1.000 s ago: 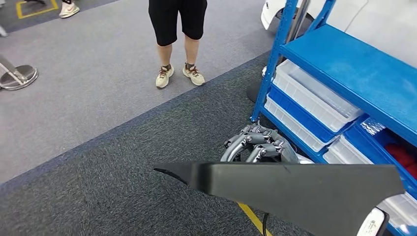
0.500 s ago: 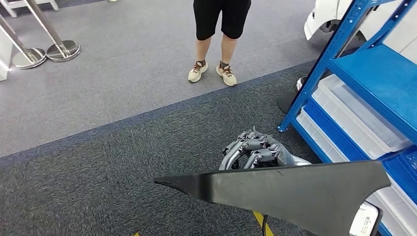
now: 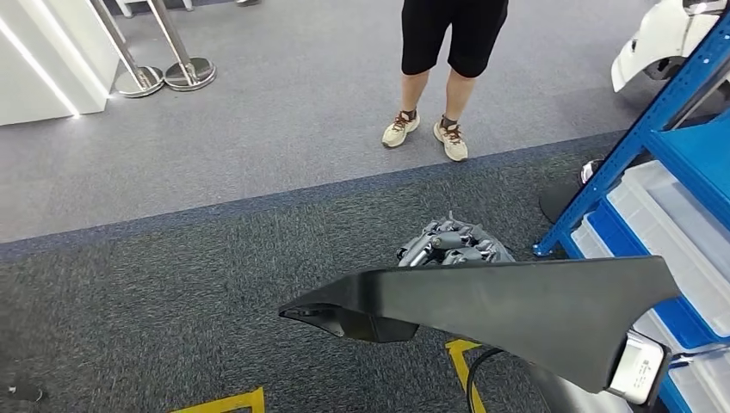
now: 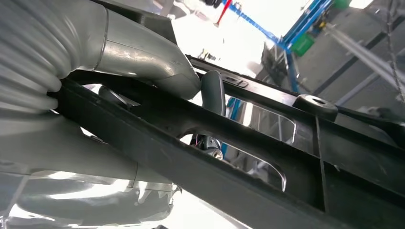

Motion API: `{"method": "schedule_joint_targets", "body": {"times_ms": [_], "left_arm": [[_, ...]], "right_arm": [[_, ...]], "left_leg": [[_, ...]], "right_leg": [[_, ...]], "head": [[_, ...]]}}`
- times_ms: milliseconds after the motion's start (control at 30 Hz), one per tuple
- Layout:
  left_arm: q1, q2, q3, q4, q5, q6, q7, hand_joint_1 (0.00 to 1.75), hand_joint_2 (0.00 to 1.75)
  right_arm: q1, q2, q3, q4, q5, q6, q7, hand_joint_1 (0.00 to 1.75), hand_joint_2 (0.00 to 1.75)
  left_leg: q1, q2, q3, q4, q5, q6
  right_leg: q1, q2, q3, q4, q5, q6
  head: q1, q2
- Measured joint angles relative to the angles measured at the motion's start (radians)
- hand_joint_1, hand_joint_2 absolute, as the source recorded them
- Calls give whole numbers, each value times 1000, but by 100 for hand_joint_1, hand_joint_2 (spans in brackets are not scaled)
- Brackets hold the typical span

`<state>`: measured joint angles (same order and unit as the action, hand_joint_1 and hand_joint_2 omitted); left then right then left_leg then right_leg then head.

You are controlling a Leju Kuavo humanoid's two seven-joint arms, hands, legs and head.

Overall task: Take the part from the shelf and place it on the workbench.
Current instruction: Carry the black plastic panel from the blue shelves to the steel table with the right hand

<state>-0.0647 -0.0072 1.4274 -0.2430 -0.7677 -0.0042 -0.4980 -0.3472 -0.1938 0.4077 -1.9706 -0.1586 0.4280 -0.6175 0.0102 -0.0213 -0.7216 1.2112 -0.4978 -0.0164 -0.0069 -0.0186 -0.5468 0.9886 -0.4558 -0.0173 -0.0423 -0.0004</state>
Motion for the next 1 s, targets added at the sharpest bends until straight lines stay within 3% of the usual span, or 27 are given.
{"method": "schedule_joint_targets", "body": {"times_ms": [67,100,167,233,267,333,367,433,500,533,567,600,633,667,733,800,833,867,900,933,1000], "left_arm": [[0,0,0,0,0,-1,3,0,175],[2,0,0,0,0,0,5,0,175],[3,0,0,0,1,1,10,0,175],[0,-1,0,0,2,3,16,0,175],[0,-2,0,0,2,4,19,0,175],[2,-2,2,0,4,6,23,0,175],[4,-2,3,0,5,6,23,0,175],[4,-2,6,0,7,6,23,0,175],[0,-2,6,0,8,4,23,0,175],[-1,-2,6,0,8,4,23,0,175],[-2,-2,6,0,8,3,23,0,175],[-1,-2,6,0,8,3,23,0,175],[0,-2,6,0,8,2,23,0,175],[1,-3,6,0,8,0,23,0,175],[-1,-4,6,0,7,-4,22,0,175],[0,-5,6,0,5,-7,21,0,175],[2,-5,6,0,4,-9,20,0,175],[5,-5,6,0,4,-11,20,0,175],[7,-4,6,0,3,-12,20,0,175],[7,-4,6,0,3,-13,19,0,175],[2,-3,6,0,3,-15,19,0,175]], "right_arm": [[-1,4,1,4,5,-4,9,175,175],[-1,6,2,6,8,-6,13,175,175],[-2,11,5,7,12,-9,15,175,175],[-6,15,9,8,13,-11,16,175,175],[-10,16,10,9,12,-11,16,175,175],[-20,16,13,14,10,-10,16,175,175],[-26,17,14,16,8,-9,16,175,175],[-35,16,15,22,2,-7,14,175,175],[-37,14,16,29,-4,-6,12,175,175],[-36,12,16,33,-6,-6,12,175,175],[-36,11,16,38,-7,-6,12,175,175],[-36,10,16,42,-7,-6,12,175,175],[-36,9,16,45,-7,-6,11,175,175],[-36,8,16,48,-7,-6,7,175,175],[-34,4,16,52,-5,-7,-7,175,175],[-30,1,16,56,-2,-8,-22,175,175],[-29,-1,16,57,0,-8,-27,175,175],[-28,-1,16,59,2,-8,-29,175,175],[-27,-2,16,61,4,-8,-31,175,175],[-26,-4,16,62,4,-7,-32,175,175],[-23,-6,16,64,5,-6,-33,175,175]], "left_leg": [[7,9,-36,84,-27,-9],[10,13,-26,71,-14,-12],[13,42,47,-58,41,-15],[8,74,106,-167,72,-3],[4,78,114,-185,73,5],[0,58,111,-186,75,21],[2,47,112,-190,77,27],[5,26,115,-197,83,39],[4,5,112,-199,86,45],[3,-9,111,-198,86,47],[1,-23,110,-197,87,48],[0,-37,110,-196,87,48],[-1,-52,110,-195,87,48],[-1,-67,111,-193,87,47],[-2,-93,106,-190,88,41],[3,-117,99,-191,93,27],[5,-130,96,-194,96,19],[7,-128,94,-194,96,14],[6,-106,88,-183,89,10],[4,-75,74,-153,70,8],[2,-8,19,-35,7,4]], "right_leg": [[2,-32,0,2,-2,0],[2,-46,0,3,-4,2],[2,-73,2,8,-11,9],[5,-95,5,14,-18,20],[8,-105,6,16,-21,26],[8,-121,8,15,-23,37],[6,-114,9,19,-28,43],[-2,-61,-13,74,-67,51],[-6,-1,-77,205,-132,53],[-6,11,-111,270,-156,53],[-6,15,-134,308,-160,52],[-6,18,-138,307,-145,50],[-6,24,-122,266,-111,46],[-6,41,-91,194,-68,41],[-7,90,-37,68,-15,35],[-4,107,-22,28,-11,32],[-3,94,-20,23,-8,29],[-3,81,-16,16,-5,23],[-3,67,-11,7,-1,17],[-4,52,-6,-1,3,11],[-1,19,-1,-9,4,3]], "head": [[0,0],[0,0],[0,0],[0,0],[0,0],[0,0],[0,0],[0,0],[0,0],[0,0],[0,0],[0,0],[0,0],[0,0],[0,0],[0,0],[0,0],[0,0],[0,0],[0,0],[0,0]]}}
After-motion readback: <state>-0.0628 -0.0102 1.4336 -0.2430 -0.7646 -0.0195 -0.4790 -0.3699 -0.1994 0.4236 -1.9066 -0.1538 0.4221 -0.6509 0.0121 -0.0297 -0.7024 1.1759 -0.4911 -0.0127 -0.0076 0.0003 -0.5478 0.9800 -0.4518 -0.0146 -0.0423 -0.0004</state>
